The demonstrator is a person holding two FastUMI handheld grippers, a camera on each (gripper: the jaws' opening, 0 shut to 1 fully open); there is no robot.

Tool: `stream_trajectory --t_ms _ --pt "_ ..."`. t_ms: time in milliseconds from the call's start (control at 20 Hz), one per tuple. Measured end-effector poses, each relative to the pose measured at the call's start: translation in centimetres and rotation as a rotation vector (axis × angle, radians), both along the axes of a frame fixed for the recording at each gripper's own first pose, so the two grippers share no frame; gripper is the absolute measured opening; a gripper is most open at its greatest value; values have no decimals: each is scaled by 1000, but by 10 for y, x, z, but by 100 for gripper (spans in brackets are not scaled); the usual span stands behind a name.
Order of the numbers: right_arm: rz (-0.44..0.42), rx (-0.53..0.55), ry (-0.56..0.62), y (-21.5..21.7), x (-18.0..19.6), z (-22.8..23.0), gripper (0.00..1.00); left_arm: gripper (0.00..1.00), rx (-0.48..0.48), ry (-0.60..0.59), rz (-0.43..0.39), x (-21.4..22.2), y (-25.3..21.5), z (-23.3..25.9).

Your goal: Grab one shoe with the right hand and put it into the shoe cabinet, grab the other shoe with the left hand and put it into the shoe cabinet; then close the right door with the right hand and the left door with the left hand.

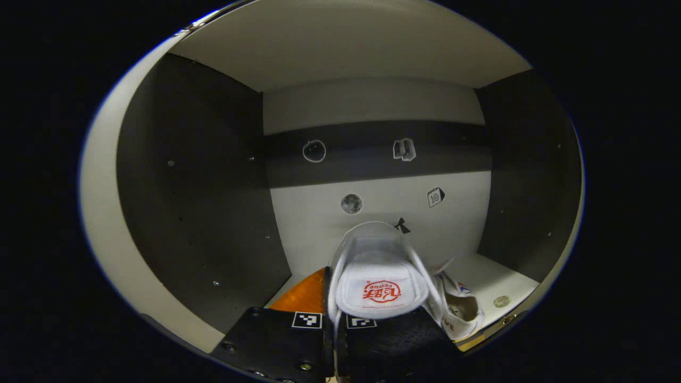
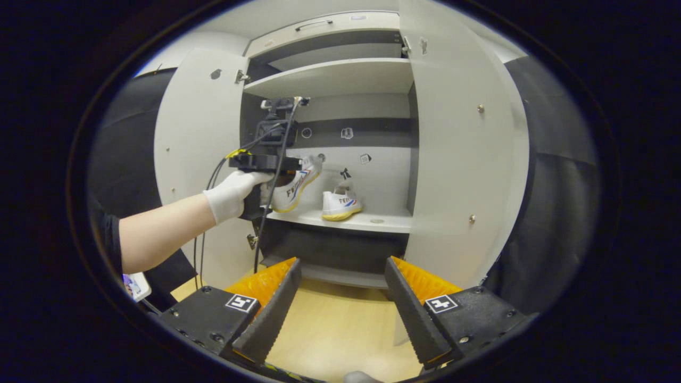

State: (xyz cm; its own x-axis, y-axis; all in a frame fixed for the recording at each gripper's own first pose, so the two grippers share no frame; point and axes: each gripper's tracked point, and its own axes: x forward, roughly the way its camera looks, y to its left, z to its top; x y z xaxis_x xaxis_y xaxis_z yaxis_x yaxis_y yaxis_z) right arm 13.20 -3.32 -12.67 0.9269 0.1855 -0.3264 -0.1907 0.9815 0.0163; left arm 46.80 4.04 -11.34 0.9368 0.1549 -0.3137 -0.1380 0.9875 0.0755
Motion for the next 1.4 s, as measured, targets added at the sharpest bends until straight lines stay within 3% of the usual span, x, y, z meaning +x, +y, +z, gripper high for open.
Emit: stream_trajectory --t_ms 250,450,500,700,750,800,900,1000,1200,1400 --pt "3 -23 36 -6 1 -8 100 12 34 225 11 27 4 -83" --pt "12 -4 64 -6 6 -12 100 12 -8 348 -33 29 1 -104" --pt "18 1 63 -4 8 -12 100 4 -14 385 -49 25 0 -111" --pt "29 13 57 0 12 -9 100 10 -21 370 -76 21 -1 -102" --pt "31 13 53 1 12 -8 100 13 -31 352 -92 19 -4 -94" --pt "33 12 50 2 12 -7 100 27 -25 330 -85 18 -1 -86" --pt "33 11 34 3 12 -2 100 65 -38 259 -81 15 1 -66" --pt "28 12 14 4 10 3 100 98 -54 196 -67 4 3 -43" --pt "2 15 -33 3 6 20 100 97 -62 64 -44 -26 10 3" --pt "-19 21 -85 5 -4 42 99 97 -43 -51 -74 -73 1 53"
